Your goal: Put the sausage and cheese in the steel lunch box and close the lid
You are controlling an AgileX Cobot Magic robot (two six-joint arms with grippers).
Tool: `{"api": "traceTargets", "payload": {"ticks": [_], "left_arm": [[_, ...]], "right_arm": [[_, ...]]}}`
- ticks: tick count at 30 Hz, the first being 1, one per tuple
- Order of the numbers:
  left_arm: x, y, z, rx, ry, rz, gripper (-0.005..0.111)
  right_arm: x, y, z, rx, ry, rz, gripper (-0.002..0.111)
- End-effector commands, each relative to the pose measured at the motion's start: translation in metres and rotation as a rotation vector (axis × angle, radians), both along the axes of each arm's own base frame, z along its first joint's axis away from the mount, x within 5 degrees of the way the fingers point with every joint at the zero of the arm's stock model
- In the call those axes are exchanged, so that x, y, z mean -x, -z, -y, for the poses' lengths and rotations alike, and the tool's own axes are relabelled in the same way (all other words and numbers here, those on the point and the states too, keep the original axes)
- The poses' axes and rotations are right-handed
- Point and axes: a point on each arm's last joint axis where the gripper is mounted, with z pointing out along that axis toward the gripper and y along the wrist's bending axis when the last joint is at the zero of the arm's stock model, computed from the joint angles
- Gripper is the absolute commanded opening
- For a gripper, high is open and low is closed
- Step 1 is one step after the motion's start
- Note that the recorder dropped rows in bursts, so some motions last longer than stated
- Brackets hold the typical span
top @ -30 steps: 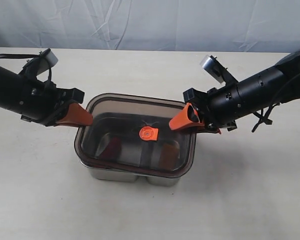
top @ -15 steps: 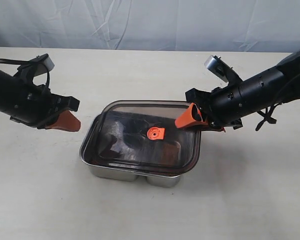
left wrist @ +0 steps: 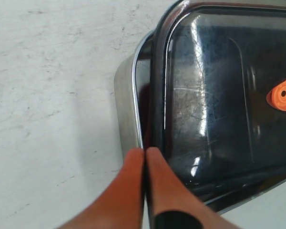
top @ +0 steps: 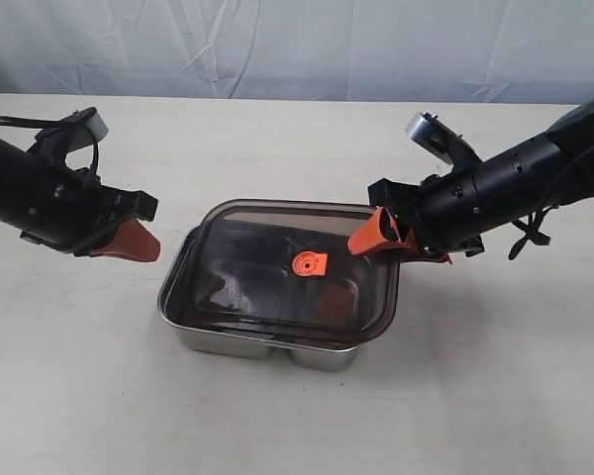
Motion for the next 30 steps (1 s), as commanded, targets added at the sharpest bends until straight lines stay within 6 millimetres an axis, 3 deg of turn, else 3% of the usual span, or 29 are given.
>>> {"api": "traceTargets", "payload": {"ticks": [1, 14, 30], "left_arm": [[0.001, -0.003, 0.001, 0.01, 0.013, -0.002, 0.003], [0.002, -0.003, 0.002, 0.015, 0.015, -0.007, 0.026], [0.002, -0.003, 0.002, 0.014, 0.021, -0.005, 0.027]], "right_arm": [[-0.005, 0.004, 0.006, 0.051, 0.009, 0.038, 0.046], [-0.014, -0.015, 0.003, 0.091, -0.076, -0.001, 0.048], [-0.019, -0.019, 0.008, 0.181, -0.092, 0.002, 0.048]]}}
